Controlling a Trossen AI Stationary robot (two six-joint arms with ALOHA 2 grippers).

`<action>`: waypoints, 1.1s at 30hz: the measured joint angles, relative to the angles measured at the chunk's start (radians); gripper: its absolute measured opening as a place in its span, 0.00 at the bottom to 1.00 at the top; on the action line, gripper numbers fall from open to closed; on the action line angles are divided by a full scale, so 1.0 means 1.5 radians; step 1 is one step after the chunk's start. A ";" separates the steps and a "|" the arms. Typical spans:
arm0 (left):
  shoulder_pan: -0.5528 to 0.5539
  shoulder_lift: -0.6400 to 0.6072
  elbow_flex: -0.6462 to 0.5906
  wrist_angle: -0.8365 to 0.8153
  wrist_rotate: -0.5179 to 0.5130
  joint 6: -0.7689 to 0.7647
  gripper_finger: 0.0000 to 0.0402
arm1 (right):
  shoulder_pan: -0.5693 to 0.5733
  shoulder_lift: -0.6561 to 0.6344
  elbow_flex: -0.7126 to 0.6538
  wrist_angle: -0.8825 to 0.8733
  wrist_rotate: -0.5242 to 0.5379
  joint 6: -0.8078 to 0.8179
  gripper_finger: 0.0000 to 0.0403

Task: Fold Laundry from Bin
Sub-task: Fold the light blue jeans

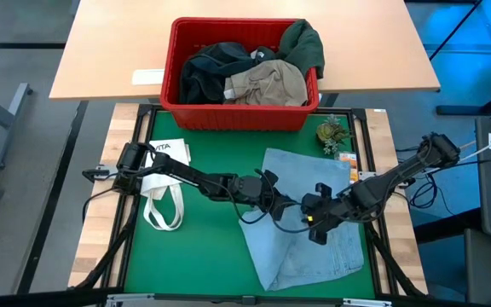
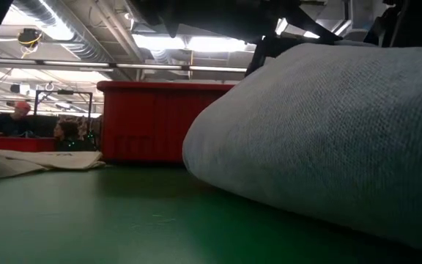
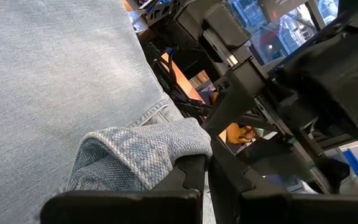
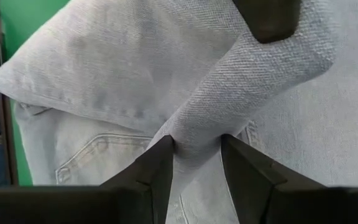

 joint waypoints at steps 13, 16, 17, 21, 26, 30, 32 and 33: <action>-0.001 0.000 0.000 0.001 0.006 0.006 0.01 | 0.000 -0.001 0.000 -0.002 -0.035 -0.030 0.05; -0.001 0.000 0.000 0.001 0.019 0.042 0.03 | 0.000 -0.014 0.000 -0.009 -0.082 -0.030 0.03; -0.001 0.000 0.000 0.001 0.030 0.058 0.05 | 0.000 -0.021 0.000 -0.012 -0.102 -0.030 0.02; -0.001 -0.001 0.000 0.006 0.051 0.111 0.14 | 0.001 -0.056 0.000 -0.047 -0.205 -0.003 0.02; -0.002 -0.001 0.000 0.003 0.049 0.160 0.28 | 0.001 -0.098 0.000 -0.126 -0.300 0.054 0.01; 0.001 -0.001 0.000 0.003 0.049 0.180 0.35 | 0.007 -0.115 0.000 -0.198 -0.340 0.102 0.01; 0.002 -0.001 0.000 0.002 0.049 0.180 0.37 | 0.019 -0.119 0.000 -0.233 -0.357 0.123 0.01; 0.002 -0.001 0.000 0.003 0.049 0.180 0.38 | 0.025 -0.120 0.000 -0.247 -0.369 0.133 0.01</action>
